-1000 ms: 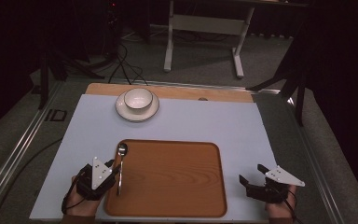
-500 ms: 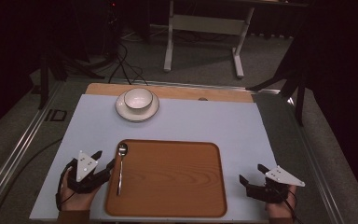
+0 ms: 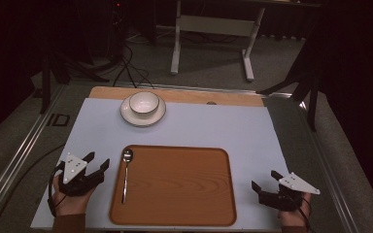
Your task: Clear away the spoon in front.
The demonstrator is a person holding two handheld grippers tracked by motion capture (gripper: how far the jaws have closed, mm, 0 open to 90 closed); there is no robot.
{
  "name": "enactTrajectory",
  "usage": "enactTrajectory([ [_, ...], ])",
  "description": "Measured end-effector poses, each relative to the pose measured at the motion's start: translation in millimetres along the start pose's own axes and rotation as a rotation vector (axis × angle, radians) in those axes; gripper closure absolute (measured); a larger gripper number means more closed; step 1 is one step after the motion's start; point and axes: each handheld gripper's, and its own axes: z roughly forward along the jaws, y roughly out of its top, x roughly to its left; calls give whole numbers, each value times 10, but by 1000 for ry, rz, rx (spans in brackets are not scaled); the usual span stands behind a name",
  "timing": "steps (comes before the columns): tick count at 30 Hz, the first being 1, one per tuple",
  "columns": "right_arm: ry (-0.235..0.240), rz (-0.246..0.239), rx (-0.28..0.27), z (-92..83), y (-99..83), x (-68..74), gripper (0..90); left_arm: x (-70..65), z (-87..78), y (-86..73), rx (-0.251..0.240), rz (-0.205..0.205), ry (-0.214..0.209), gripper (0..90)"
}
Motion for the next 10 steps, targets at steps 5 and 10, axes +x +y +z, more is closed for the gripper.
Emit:
enactTrajectory([
  [5, -17, 12, -11, -17, -17, -45, 137, 93, 7, -23, 4, -19, 24, 431],
  [10, -24, 9, -13, -15, -19, -52, 137, 171, 34, -46, 12, -31, 49, 430],
])
